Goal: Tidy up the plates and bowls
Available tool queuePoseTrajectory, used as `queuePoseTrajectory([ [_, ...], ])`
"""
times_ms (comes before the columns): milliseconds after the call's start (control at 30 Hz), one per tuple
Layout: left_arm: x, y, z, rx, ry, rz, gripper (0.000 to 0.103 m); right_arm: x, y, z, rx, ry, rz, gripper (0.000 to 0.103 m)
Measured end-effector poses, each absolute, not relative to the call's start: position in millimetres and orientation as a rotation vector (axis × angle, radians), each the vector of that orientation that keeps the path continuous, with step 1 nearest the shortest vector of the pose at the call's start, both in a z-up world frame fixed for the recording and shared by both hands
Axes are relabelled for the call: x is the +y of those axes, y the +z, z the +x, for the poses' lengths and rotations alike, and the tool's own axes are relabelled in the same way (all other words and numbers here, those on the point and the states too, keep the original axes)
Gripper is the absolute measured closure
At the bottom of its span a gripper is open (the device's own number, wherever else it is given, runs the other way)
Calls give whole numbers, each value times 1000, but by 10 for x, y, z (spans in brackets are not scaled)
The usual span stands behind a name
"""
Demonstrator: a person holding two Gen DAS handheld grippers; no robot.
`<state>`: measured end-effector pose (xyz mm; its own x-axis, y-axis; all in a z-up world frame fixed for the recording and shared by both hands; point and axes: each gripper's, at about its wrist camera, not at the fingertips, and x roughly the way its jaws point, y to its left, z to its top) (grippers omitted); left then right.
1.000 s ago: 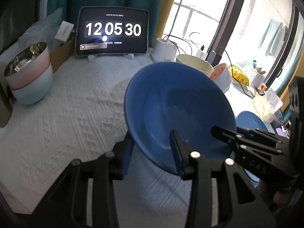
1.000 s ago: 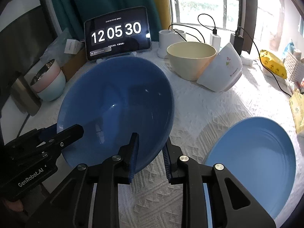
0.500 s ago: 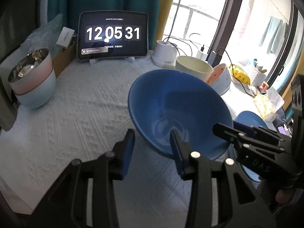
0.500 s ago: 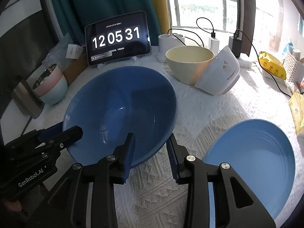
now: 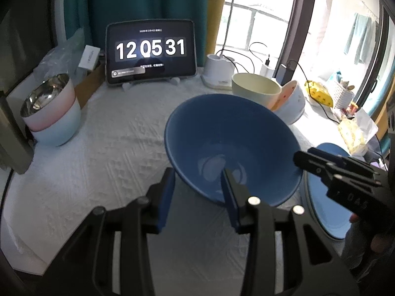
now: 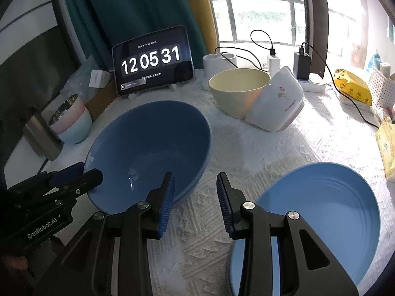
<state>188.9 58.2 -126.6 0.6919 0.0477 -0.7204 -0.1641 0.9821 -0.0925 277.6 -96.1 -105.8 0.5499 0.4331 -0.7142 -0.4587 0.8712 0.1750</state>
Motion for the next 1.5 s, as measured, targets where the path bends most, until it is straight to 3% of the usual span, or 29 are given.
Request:
queuePoseTrajectory([
  [900, 539, -990, 1846, 734, 181, -146, 61, -1210, -888, 2885, 793, 562, -12, 66],
  [1500, -16, -776, 2392, 718, 55, -70, 60, -1542, -748, 3104, 751, 538, 25, 66],
])
